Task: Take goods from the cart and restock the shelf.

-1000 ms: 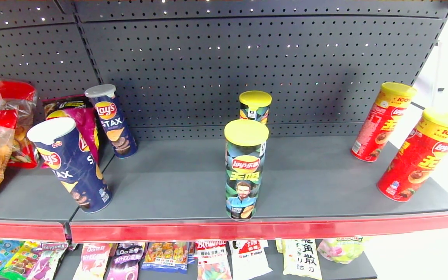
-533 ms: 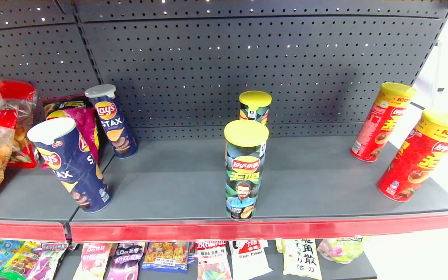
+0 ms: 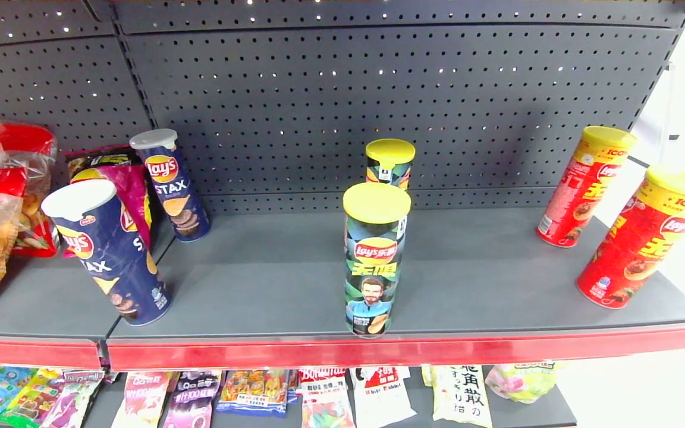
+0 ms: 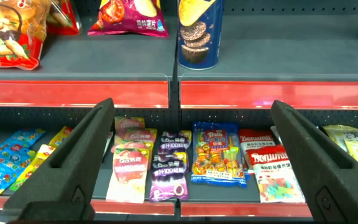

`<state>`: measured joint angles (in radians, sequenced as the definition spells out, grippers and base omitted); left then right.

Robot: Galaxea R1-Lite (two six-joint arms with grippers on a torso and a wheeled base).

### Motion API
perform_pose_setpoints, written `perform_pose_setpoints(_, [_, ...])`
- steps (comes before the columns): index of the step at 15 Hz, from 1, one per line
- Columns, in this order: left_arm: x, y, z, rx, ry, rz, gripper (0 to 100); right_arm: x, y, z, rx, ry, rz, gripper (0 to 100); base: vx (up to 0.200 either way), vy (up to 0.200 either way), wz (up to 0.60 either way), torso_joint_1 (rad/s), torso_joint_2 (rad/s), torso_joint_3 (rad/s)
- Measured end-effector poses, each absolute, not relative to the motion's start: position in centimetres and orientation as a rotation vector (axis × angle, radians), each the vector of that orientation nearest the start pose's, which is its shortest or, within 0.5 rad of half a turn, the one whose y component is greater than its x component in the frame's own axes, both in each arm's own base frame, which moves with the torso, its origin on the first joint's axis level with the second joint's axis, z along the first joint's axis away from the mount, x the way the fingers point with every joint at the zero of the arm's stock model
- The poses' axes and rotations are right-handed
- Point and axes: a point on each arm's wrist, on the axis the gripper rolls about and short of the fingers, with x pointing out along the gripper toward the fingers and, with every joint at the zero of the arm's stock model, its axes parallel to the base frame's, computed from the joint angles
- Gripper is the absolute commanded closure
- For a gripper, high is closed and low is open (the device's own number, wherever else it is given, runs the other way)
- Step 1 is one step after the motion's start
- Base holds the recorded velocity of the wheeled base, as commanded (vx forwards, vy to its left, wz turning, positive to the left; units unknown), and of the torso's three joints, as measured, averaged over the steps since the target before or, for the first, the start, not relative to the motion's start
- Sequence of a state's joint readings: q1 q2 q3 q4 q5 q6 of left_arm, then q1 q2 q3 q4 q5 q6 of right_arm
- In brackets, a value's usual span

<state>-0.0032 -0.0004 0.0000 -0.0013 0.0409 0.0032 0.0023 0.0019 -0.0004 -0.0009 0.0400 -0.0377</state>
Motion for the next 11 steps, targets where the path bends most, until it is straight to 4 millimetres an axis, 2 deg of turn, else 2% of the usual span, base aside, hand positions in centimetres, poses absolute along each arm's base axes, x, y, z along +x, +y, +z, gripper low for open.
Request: perform_pose_setpoints(11, [-2.28,0.10,7.56,0.003,-0.002,0.038,0,-2.28,0.05,7.60,-0.002,0.000,0.025,0,0.000,0.000,0.00,0.000,0.00,0.000])
